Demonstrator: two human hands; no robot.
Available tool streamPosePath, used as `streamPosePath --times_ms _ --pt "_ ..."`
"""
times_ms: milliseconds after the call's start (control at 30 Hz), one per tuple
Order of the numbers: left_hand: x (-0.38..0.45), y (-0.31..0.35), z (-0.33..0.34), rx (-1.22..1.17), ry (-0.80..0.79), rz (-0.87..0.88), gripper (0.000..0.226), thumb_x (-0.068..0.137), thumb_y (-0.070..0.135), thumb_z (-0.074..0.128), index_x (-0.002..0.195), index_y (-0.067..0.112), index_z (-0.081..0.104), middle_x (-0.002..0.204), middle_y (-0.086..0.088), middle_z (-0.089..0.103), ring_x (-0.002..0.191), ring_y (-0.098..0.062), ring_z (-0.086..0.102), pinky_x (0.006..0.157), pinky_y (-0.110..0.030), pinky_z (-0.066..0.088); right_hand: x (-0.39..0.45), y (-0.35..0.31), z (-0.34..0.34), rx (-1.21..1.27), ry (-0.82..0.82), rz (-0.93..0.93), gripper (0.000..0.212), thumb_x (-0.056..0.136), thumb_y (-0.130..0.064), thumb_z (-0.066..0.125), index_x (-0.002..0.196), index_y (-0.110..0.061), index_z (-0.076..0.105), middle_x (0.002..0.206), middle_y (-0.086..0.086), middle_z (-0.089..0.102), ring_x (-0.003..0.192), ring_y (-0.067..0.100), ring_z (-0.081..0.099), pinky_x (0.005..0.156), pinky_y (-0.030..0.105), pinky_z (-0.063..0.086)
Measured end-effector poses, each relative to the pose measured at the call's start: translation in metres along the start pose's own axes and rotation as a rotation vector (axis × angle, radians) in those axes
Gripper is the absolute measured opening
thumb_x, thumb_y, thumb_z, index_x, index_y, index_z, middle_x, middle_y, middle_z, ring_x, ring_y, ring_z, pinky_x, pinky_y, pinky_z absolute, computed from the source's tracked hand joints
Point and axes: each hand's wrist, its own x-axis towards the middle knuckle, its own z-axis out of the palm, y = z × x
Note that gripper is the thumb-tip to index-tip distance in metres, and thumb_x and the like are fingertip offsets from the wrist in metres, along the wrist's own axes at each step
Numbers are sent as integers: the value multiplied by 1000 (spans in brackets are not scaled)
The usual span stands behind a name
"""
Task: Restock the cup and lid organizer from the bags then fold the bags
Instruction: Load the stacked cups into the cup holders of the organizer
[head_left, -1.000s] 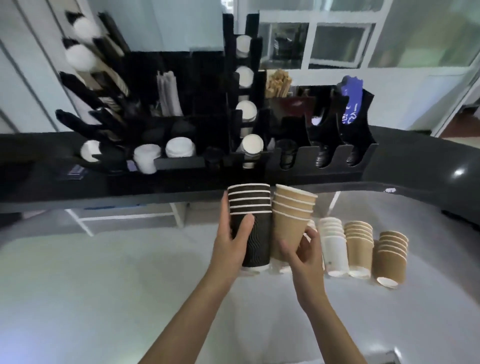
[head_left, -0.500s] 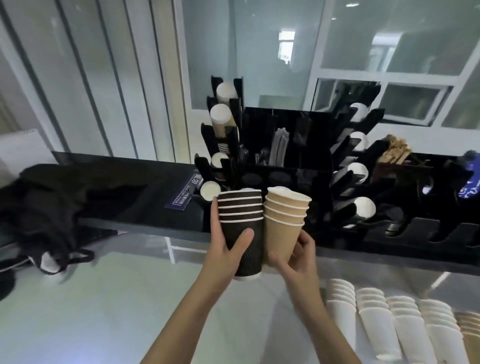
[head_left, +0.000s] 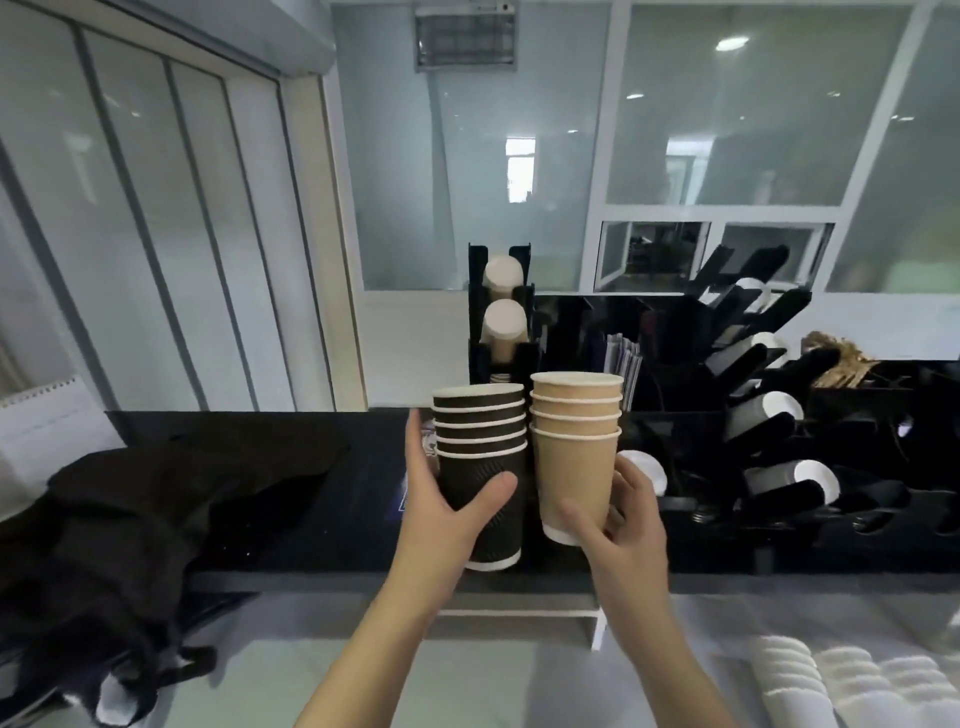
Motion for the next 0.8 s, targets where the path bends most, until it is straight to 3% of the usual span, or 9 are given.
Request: streamPosePath --times_ms 67,167,300,400,533,633,700,800 --pt "17 7 -12 35 29 -2 89 76 28 88 150 39 39 127 21 66 116 0 64 90 -24 54 13 -10 7 -7 38 -19 64 79 -32 84 131 -48 50 125 -23 64 110 2 68 79 22 59" --pt "43 16 -24 22 47 -45 67 69 40 87 130 32 59 115 14 73 108 -7 69 90 -32 55 42 -25 15 -4 70 -44 63 84 -23 84 133 -36 47 128 -15 63 110 9 69 81 27 59" --pt "83 17 -31 -35 41 -94 52 81 36 84 128 30 62 117 7 74 109 -15 71 95 -44 57 92 -52 27 -52 125 -136 56 86 -23 84 129 -31 50 128 -12 62 110 4 66 88 30 57" --pt "108 21 -28 -37 35 -90 44 86 37 79 126 28 63 117 3 74 106 -16 72 89 -37 58 129 -74 37 -123 124 -212 52 87 -31 83 130 -34 53 124 -18 62 108 -5 62 84 26 54" --pt "135 25 -21 -7 -4 -108 45 92 45 70 130 23 61 120 0 73 107 -16 71 90 -34 57 175 -90 45 -246 112 -282 56 86 -37 80 136 -33 54 122 -19 61 106 1 61 84 28 54" --pt "155 24 -15 -8 0 -100 47 94 48 66 133 21 60 122 0 72 108 -16 70 85 -30 55 209 -94 48 -339 86 -287 59 86 -40 78 139 -32 54 125 -10 60 106 8 60 85 32 55" --pt "169 22 -9 -54 22 -127 48 95 49 63 135 22 59 122 -1 71 109 -18 69 81 -30 55 231 -101 50 -422 49 -315 61 85 -41 77 140 -28 54 127 -5 60 106 14 61 77 25 51" --pt "190 19 -2 -143 42 -175 59 92 56 64 139 21 57 126 -4 70 114 -23 69 96 -41 57 258 -112 56 -520 14 -343 61 85 -40 77 139 -24 53 117 -1 60 91 10 60 67 20 45"
